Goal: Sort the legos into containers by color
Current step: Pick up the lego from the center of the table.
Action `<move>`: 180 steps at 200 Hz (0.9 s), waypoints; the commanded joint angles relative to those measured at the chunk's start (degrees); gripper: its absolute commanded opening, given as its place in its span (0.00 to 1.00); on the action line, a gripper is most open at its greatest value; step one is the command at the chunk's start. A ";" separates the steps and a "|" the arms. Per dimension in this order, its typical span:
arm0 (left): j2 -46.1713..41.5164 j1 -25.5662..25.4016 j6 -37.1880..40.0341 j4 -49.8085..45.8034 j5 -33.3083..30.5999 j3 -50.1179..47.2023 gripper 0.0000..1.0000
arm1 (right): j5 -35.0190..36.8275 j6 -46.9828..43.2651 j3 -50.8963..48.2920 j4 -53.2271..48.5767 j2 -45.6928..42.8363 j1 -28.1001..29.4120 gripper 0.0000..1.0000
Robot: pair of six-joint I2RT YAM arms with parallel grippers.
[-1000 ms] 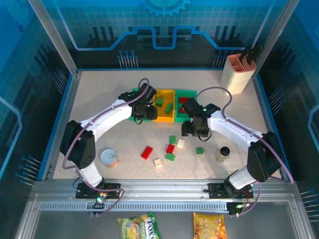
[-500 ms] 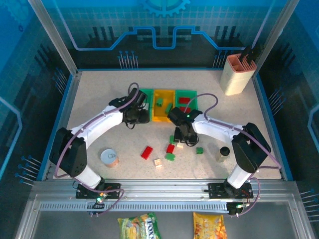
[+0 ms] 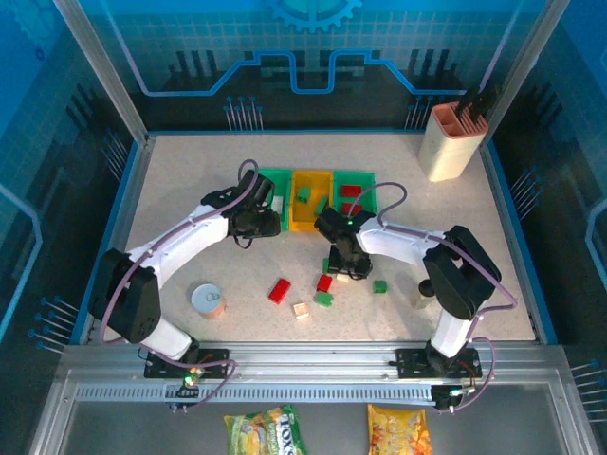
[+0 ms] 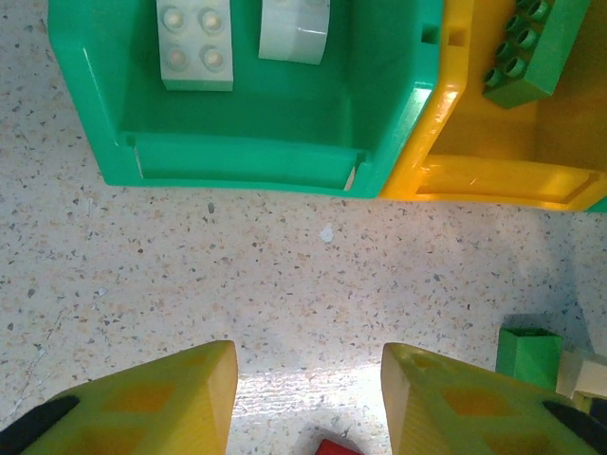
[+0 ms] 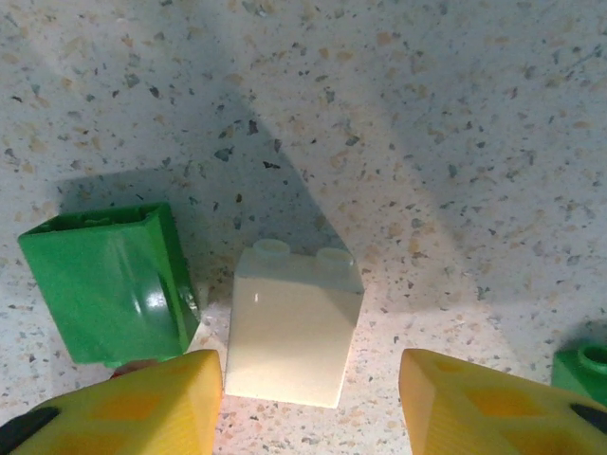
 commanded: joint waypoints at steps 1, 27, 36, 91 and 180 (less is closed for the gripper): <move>-1.70 0.61 -0.47 0.30 0.29 -1.04 0.45 | -0.53 0.70 -0.64 0.17 1.34 0.69 0.53; -1.61 0.63 -0.47 0.28 0.45 -0.97 0.45 | -0.62 0.58 -0.70 0.56 1.99 0.70 0.52; -1.60 0.66 -0.47 0.31 0.37 -0.94 0.45 | -0.59 0.58 -0.81 0.65 2.11 0.70 0.51; -1.78 0.66 -0.46 -0.06 0.24 -0.68 0.45 | -0.62 0.37 -1.42 1.09 2.11 0.64 0.43; -2.18 1.14 -0.67 -0.41 0.20 -1.05 0.45 | -0.06 -0.46 -0.17 -0.10 0.47 0.73 0.32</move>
